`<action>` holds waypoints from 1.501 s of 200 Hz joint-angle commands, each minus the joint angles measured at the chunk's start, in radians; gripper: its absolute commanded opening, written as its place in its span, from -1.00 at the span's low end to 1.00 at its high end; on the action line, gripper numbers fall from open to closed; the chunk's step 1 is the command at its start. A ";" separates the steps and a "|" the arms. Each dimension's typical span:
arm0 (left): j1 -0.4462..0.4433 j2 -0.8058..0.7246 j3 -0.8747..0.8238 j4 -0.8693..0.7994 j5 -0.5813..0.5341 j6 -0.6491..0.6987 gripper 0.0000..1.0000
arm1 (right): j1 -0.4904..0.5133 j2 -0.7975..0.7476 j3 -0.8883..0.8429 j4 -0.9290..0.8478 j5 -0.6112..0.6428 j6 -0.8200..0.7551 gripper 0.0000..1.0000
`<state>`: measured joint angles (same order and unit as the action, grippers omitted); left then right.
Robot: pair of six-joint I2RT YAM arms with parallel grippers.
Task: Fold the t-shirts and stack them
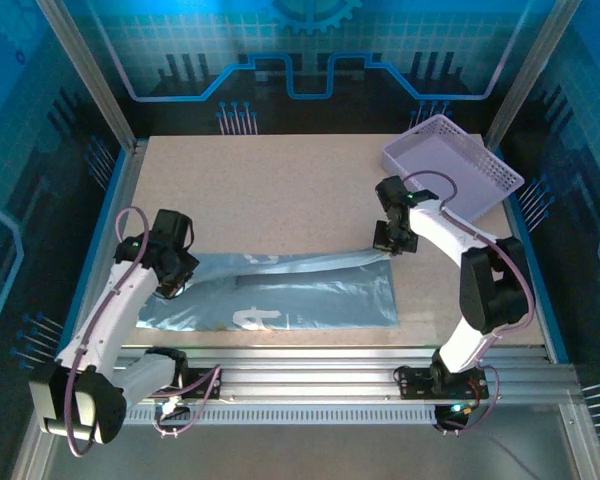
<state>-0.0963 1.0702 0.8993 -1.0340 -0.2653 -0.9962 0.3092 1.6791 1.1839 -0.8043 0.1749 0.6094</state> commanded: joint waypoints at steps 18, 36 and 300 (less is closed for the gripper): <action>-0.003 -0.017 0.002 -0.081 -0.013 0.035 -1.00 | 0.047 -0.091 -0.048 -0.041 0.005 0.018 -1.00; -0.003 -0.013 -0.006 -0.087 -0.012 0.058 -1.00 | 0.066 -0.105 -0.072 -0.053 0.009 0.027 -1.00; 0.065 0.488 0.159 0.188 0.182 0.229 -0.24 | -0.084 0.047 -0.093 0.117 -0.190 0.145 -0.36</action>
<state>-0.0746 1.4502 1.0168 -0.9276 -0.1375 -0.8299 0.2474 1.6665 1.0668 -0.7322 0.0261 0.8143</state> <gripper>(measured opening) 0.391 0.333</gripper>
